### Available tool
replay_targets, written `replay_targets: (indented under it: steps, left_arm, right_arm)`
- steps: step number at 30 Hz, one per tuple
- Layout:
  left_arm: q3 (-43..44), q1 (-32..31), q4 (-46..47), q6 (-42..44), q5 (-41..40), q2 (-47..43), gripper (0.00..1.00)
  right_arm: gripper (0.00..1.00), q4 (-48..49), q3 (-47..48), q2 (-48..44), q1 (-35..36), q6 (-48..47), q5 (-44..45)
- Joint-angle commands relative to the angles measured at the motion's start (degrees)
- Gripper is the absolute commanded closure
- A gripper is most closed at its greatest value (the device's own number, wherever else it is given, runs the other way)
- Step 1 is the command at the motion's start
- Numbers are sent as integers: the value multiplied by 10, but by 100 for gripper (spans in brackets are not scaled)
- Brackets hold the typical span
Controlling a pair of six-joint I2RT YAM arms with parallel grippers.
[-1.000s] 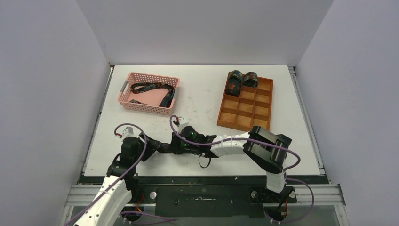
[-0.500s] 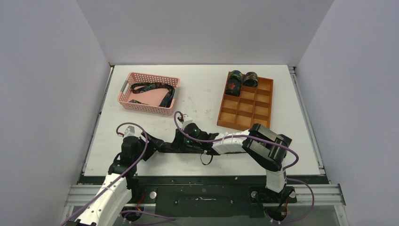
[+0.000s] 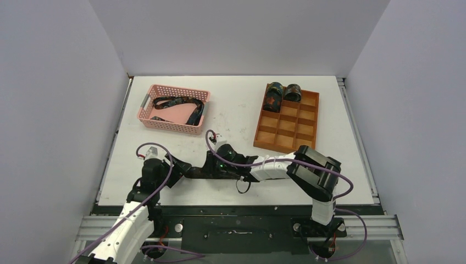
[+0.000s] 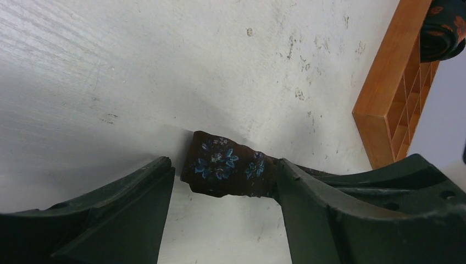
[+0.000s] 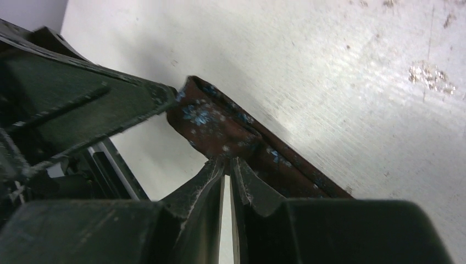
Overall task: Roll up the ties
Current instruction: Roll the tie at the center of the board.
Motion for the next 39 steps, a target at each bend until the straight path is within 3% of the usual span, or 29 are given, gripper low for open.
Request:
replay_targets:
  steps: [1, 23, 31, 39]
  left_arm:
    - [3, 4, 23, 5, 7, -2, 34]
    - [-3, 4, 43, 4, 33, 33, 35]
    - [-33, 12, 107, -22, 55, 51, 36]
    - [-46, 35, 172, -26, 96, 88, 53]
  right_arm:
    - [88, 7, 51, -37, -1, -14, 10]
    - [91, 12, 7, 51, -13, -4, 11]
    - [92, 36, -27, 53, -15, 2, 9]
    - [92, 49, -45, 51, -16, 6, 8]
